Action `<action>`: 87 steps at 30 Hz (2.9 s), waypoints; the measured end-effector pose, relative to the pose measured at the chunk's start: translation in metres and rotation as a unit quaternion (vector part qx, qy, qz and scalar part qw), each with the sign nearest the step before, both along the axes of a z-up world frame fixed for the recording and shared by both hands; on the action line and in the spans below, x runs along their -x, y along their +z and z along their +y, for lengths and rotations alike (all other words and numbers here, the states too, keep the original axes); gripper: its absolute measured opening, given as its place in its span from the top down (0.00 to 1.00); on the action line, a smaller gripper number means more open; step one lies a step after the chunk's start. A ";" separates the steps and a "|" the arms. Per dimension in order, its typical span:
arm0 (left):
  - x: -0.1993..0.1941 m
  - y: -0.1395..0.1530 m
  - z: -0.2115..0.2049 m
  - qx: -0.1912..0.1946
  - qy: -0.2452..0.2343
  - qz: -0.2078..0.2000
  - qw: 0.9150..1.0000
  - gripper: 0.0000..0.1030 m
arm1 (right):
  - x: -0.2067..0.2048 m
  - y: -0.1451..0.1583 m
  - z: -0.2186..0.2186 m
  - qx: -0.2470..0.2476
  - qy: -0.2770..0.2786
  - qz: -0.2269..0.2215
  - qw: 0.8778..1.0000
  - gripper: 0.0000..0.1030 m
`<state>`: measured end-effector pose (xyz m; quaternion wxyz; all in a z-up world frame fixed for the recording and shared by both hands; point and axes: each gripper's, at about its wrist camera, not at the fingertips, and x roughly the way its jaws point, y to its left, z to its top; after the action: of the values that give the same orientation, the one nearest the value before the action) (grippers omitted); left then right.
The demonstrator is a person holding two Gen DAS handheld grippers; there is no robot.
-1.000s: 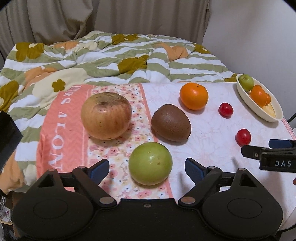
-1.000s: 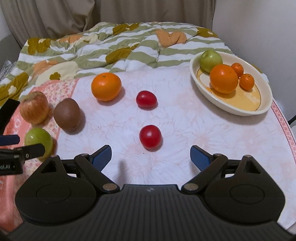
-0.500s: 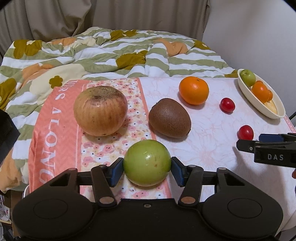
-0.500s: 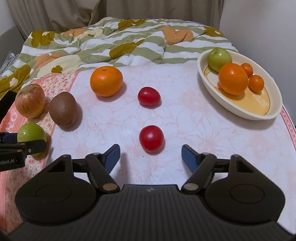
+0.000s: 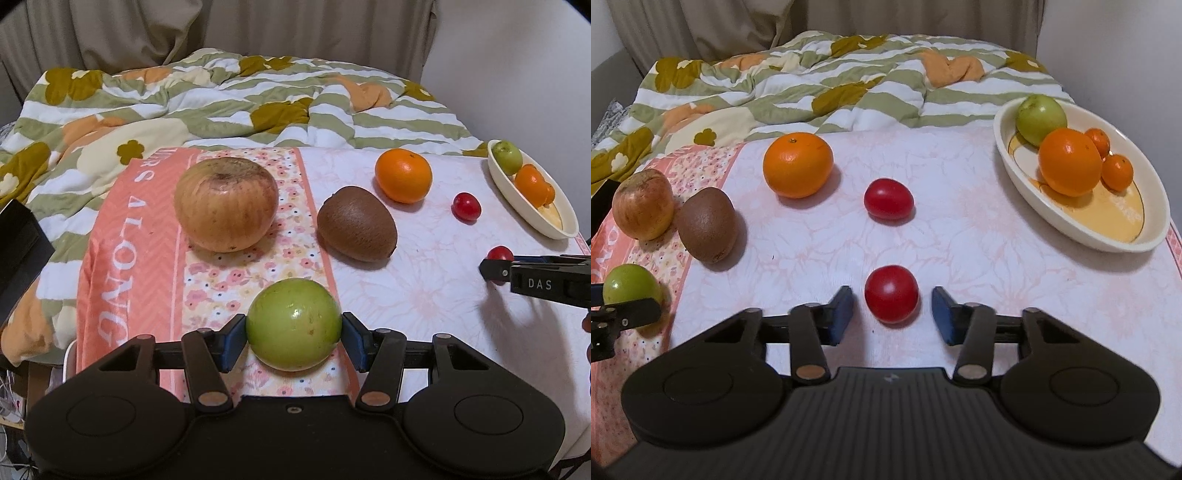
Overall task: Organize fruits
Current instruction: 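Grasp the green apple with the left tool while the right tool grasps a cherry tomato, then carry the green apple and tomato to the bowl, release the apple inside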
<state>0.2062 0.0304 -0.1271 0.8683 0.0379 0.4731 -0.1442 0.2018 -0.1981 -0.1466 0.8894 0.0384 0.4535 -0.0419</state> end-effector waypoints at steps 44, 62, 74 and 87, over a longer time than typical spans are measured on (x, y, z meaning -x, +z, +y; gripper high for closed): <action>0.091 0.126 -0.163 0.052 0.000 -0.124 0.991 0.43 | 0.124 0.131 -0.152 -0.018 0.027 -0.097 0.995 0.56; 0.043 0.095 -0.298 0.044 -0.038 -0.084 0.995 0.43 | 0.066 0.111 -0.275 -0.014 0.037 -0.083 0.996 0.56; -0.008 0.047 -0.342 0.012 -0.092 -0.030 0.995 0.43 | 0.026 0.084 -0.293 -0.026 0.005 -0.058 0.998 0.56; -0.028 0.016 -0.374 -0.006 -0.145 0.001 0.989 0.39 | 0.011 0.068 -0.304 -0.029 -0.028 -0.038 0.998 0.56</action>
<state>0.2340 -0.3435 -0.1113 0.8374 0.1109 0.4643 -0.2662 0.1908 -0.5018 -0.0787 0.9029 0.0779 0.4196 -0.0522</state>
